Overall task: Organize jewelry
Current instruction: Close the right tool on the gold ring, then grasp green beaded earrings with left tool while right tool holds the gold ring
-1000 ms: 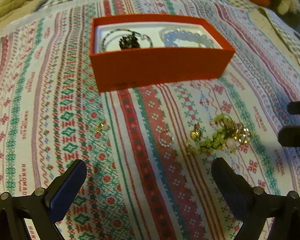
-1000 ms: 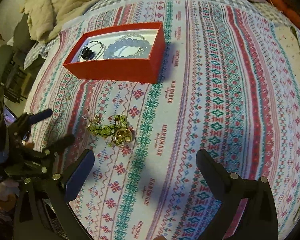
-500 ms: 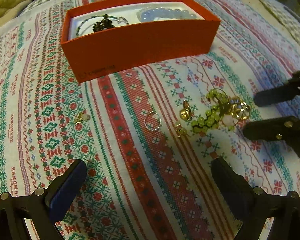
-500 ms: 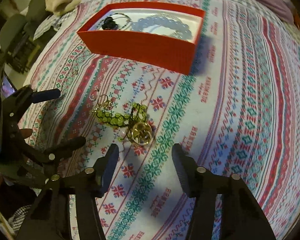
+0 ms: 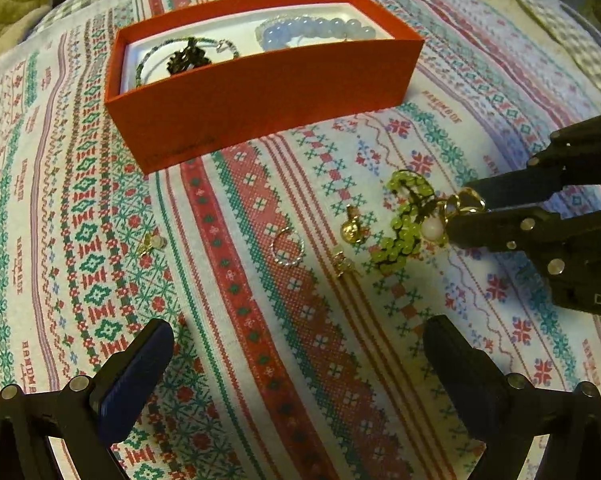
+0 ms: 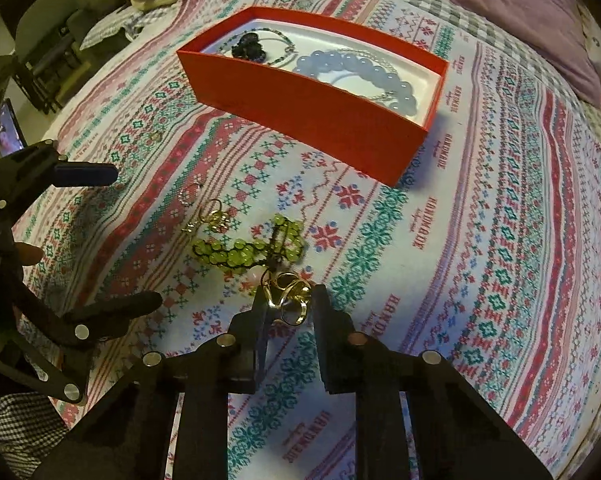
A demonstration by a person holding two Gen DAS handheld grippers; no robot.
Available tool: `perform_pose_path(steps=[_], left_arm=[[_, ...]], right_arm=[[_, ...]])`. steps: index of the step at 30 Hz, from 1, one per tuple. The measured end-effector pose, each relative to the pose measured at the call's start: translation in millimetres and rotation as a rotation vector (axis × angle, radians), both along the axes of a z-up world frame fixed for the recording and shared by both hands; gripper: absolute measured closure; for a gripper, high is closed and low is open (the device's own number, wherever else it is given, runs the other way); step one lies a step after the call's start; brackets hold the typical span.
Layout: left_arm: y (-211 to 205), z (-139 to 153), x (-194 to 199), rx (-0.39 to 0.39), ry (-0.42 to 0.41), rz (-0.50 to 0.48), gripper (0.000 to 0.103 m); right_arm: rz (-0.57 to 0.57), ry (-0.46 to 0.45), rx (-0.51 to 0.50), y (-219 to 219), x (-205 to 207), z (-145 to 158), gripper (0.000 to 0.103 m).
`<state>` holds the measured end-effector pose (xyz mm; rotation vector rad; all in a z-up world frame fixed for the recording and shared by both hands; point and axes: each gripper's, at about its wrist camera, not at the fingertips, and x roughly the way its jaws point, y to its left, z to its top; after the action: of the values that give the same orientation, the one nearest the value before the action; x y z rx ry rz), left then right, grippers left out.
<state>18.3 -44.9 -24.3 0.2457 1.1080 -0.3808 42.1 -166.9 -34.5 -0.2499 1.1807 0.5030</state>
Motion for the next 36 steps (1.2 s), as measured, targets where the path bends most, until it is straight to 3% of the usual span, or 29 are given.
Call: perform_pose_path(steps=[11,18,21,25,31,36], left_arm=[[-16,5,-3,-0.015,0.012,-0.083,0.002],[-33,11,-7,-0.085,0.017,-0.186,0.023],[-44,14,-9,-0.108,0.001,-0.236,0.037],[-53,10,-5,-0.096,0.002,-0.257,0.049],[-60,0,4,-0.056,-0.011,-0.252,0.053],[-62,11,7,-0.09,-0.047,-0.272,0.053]], right_arm=[[-0.105,0.06,0.002,-48,-8,5,0.081],[-0.143,0.079,0.029,-67,-12,12,0.081],[-0.146,0.078,0.039,-69,-14,14,0.081],[-0.138,0.083,0.047,-71,-17,16,0.081],[-0.134,0.091,0.049,-65,-15,13,0.081],[-0.142,0.093,0.056,-65,-12,14,0.081]])
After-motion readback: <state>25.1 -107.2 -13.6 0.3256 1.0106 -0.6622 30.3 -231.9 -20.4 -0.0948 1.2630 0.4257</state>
